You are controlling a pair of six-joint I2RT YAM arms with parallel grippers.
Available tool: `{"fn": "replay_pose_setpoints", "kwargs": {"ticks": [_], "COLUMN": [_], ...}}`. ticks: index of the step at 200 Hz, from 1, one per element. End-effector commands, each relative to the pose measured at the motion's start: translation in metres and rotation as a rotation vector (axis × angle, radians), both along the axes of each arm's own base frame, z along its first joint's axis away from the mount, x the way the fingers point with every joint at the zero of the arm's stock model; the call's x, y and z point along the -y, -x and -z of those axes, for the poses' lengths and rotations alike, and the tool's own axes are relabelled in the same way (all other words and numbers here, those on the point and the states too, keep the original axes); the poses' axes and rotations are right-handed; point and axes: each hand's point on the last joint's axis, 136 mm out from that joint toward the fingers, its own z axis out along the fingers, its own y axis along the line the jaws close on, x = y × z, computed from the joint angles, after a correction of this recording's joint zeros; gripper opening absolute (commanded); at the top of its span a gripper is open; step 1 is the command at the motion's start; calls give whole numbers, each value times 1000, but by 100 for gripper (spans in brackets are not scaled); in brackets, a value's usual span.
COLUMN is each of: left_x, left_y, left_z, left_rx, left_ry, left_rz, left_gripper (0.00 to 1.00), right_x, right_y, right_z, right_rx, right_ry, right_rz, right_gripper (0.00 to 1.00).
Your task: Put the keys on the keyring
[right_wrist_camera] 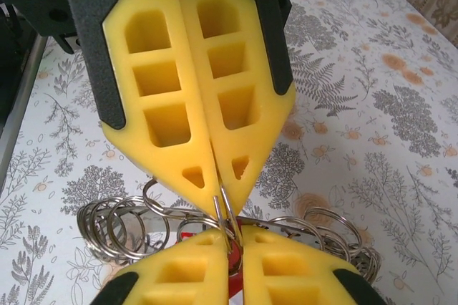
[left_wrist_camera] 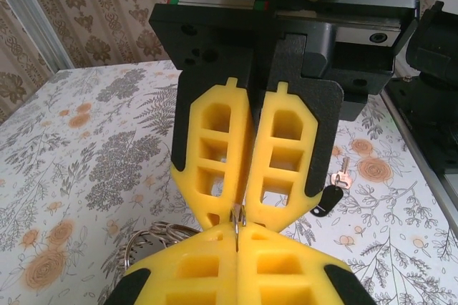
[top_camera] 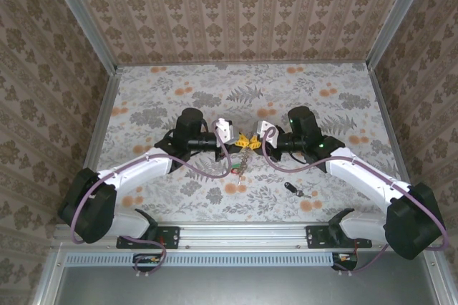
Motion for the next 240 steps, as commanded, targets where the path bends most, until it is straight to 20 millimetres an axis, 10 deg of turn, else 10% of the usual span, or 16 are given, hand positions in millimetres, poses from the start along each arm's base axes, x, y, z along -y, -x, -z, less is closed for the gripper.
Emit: {"fn": "replay_pose_setpoints", "kwargs": {"ticks": [1,94,161,240], "left_x": [1,0,-2,-1], "left_y": [14,10,7,6], "left_z": [-17,-16,-18,-18], "left_rx": [30,38,54,52], "left_ry": [53,38,38,38], "left_rz": [68,44,14,18], "left_gripper": [0,0,0,0], "right_x": [-4,0,19,15], "right_y": [-1,0,-4,3], "right_z": [-20,-27,4,-34], "right_rx": [49,76,48,111], "right_ry": [-59,-59,124,7], "right_rz": [-21,-8,48,49], "right_gripper": [15,17,25,25]}}
